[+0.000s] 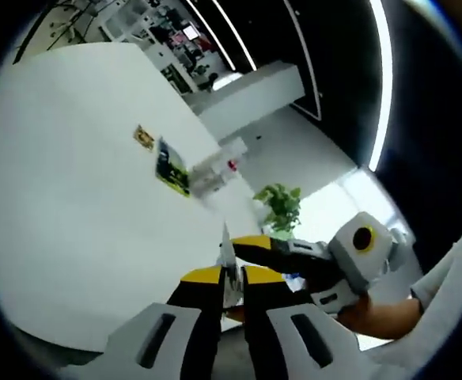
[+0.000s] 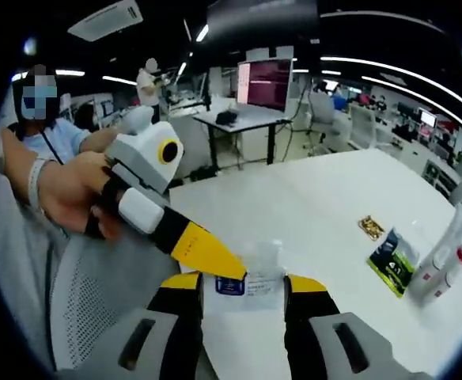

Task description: Arrange the skincare products in the storage area until every visible bottle or jar stands upright without overlapping.

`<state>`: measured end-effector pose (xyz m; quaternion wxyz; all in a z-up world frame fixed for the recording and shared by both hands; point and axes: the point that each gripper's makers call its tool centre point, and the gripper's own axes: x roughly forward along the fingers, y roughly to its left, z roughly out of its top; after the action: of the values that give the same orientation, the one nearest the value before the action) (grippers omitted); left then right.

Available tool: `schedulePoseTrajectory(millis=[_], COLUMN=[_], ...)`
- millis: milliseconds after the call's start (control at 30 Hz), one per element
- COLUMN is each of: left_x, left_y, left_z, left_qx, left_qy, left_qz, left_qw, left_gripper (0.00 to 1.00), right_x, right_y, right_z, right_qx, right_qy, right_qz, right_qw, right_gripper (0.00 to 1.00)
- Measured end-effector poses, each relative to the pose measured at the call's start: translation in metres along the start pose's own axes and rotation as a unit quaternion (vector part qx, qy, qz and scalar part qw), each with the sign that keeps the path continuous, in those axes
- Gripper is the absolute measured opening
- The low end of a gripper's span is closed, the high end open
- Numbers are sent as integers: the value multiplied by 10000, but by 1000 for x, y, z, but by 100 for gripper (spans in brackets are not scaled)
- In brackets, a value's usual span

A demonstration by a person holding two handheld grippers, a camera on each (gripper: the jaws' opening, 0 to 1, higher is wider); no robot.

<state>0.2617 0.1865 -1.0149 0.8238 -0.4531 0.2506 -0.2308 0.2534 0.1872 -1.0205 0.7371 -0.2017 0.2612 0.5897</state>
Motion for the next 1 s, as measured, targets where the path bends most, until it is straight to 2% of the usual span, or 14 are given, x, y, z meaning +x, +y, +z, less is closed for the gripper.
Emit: schedulePoseTrajectory(millis=[167, 200, 233, 300, 367, 400, 433, 600, 633, 700, 767, 867, 900, 1000], left_x=[-2, -2, -2, -3, -5, -7, -7, -9, -10, -11, -11, -9, -9, -10], left_y=[0, -8, -8, -16, -10, -10, -10, -33, -42, -52, -52, -53, -53, -57], left_z=[2, -1, 0, 1, 1, -2, -2, -5, -15, -27, -35, -38, -38, -37], left_qx=[-167, -188, -185, 85, 537, 640, 671, 564, 577, 958, 1347, 1218, 1185, 1169], left_qy=[-11, 89, 81, 170, 306, 518, 522, 591, 791, 1028, 1176, 1263, 1272, 1245], left_qz=[-54, -290, -284, -431, -193, -237, -256, -950, -1241, -1484, -1427, -1447, -1451, -1588], left_qw=[9998, 9994, 9994, 9989, 9979, 9963, 9961, 9921, 9874, 9789, 9735, 9738, 9740, 9724], left_gripper=[0, 0, 0, 0, 0, 0, 0, 0, 0, 0, 0, 0, 0, 0], right_x=[-2, -4, -7, -14, -21, -25, -28, -37, -39, -41, -47, -51, -53, -57], right_y=[-3, -4, -1, 0, 6, 7, 6, 14, 19, 20, 33, 41, 43, 40], right_z=[2, 2, 3, 4, 1, 1, 1, -10, -11, -6, -6, -11, -13, -9], right_qx=[69, 54, 84, 177, 305, 348, 414, 819, 825, 730, 845, 777, 961, 1449], right_qy=[-52, -37, -70, -127, -132, -181, -247, -72, -39, -197, -140, -103, -48, -218], right_qz=[47, 133, 297, 483, 881, 990, 1067, 1716, 1877, 1859, 2247, 2497, 2577, 2678], right_qw=[10000, 9999, 9995, 9986, 9956, 9943, 9931, 9817, 9788, 9797, 9707, 9652, 9614, 9523], right_gripper=[38, 42, 44, 48, 46, 45, 45, 35, 32, 26, 21, 4, 0, 0])
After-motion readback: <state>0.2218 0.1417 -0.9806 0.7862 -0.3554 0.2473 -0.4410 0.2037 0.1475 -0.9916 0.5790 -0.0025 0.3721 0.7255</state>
